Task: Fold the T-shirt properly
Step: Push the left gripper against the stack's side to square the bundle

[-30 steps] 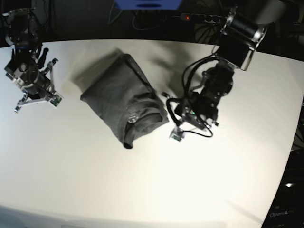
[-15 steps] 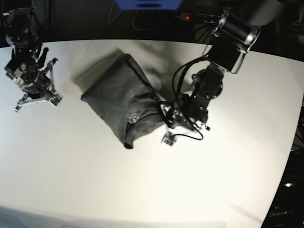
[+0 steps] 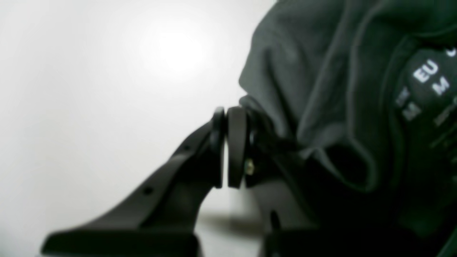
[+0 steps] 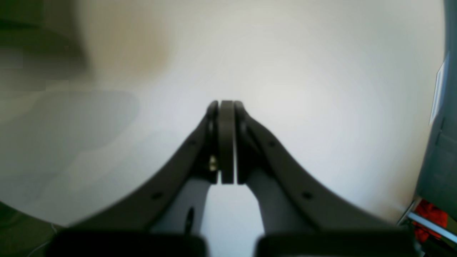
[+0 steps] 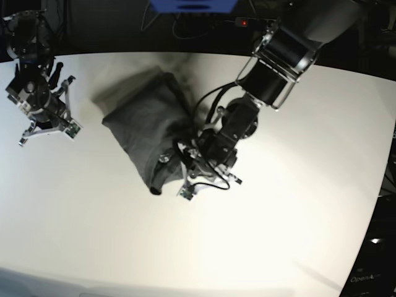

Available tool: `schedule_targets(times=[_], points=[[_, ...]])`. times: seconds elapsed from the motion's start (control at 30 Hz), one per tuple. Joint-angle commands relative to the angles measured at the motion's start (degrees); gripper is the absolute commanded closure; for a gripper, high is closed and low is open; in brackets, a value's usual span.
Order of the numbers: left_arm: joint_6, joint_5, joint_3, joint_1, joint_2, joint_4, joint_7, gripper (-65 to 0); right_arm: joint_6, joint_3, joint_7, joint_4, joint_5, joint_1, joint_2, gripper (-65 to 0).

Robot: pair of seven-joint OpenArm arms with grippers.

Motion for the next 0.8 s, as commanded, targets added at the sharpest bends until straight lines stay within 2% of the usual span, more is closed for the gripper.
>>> schedule_targets(times=[0.0, 0.13, 0.37, 0.77], points=[[-2.12, -4.76, 0.67, 1.26, 1.28, -3.88, 4.9, -3.3, -0.43, 0.43, 0.35, 0.96, -0.35, 0.51, 0.71, -0.6], [-2.12, -4.76, 0.59, -0.94, 3.83, -12.32, -0.73, -3.3, -0.43, 0.43, 0.35, 0.96, -0.35, 0.16, 0.71, -0.6], [-1.85, -5.28, 0.15, -4.02, 4.8, -22.78, -10.93, -3.3, -0.43, 0.51, 0.53, 0.96, -0.35, -0.8, 0.88, -0.6], [-2.2, -5.37, 0.06, -4.02, 5.49, -22.34, -12.78, -3.3, -0.43, 1.66, 0.35, 0.96, -0.35, -0.98, 0.8, -0.6]])
